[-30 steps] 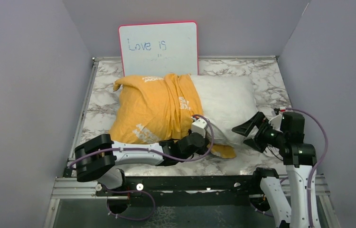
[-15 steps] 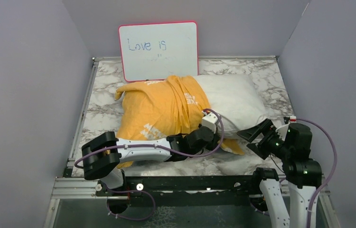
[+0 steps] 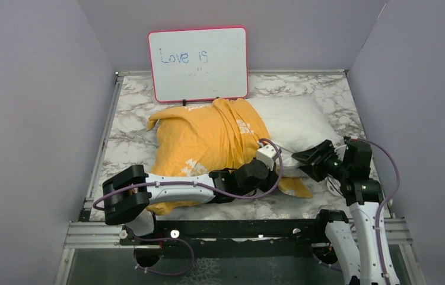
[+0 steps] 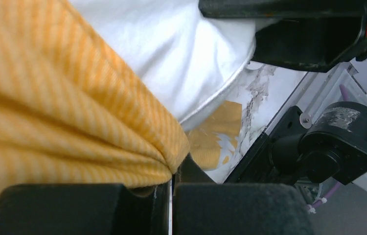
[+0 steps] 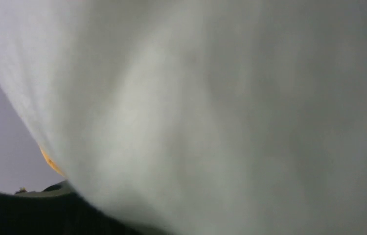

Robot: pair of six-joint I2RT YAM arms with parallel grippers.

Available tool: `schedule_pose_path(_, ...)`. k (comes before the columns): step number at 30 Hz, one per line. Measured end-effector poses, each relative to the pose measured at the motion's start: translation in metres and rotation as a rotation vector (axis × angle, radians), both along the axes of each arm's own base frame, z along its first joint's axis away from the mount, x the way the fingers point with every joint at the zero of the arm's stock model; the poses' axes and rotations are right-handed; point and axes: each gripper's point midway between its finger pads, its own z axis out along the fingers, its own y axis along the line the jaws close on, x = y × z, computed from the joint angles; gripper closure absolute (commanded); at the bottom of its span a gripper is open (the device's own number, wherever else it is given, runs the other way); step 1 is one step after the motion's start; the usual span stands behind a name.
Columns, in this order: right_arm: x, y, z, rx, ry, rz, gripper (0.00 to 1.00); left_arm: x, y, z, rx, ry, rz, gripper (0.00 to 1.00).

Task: Remove the pillowcase from the pillow
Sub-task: Remove the pillow from the pillowcase.

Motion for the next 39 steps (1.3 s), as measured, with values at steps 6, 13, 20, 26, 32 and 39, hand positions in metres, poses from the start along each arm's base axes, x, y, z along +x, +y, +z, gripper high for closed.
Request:
schedule_pose_path(6,0.018,-0.013,0.012,-0.077,-0.055,-0.044,1.00,0.006,0.019,0.001,0.041,-0.010,0.064,1.00)
schedule_pose_path(13,0.034,-0.018,0.037,-0.146,-0.105,-0.020,1.00,0.024,0.063,0.004,0.091,0.022,0.248,0.43)
schedule_pose_path(20,0.028,-0.005,0.024,-0.090,-0.062,0.052,1.00,0.017,0.083,-0.002,0.061,0.081,0.216,0.21)
schedule_pose_path(26,0.024,-0.005,0.026,-0.096,-0.064,0.057,1.00,0.020,0.081,-0.008,0.095,0.099,0.252,0.21)
schedule_pose_path(32,0.021,-0.005,0.029,-0.101,-0.053,0.058,1.00,0.042,0.085,-0.026,0.129,0.111,0.362,0.76)
schedule_pose_path(39,0.024,-0.018,0.044,-0.213,-0.074,0.053,1.00,0.046,0.117,-0.036,0.133,0.138,0.496,1.00)
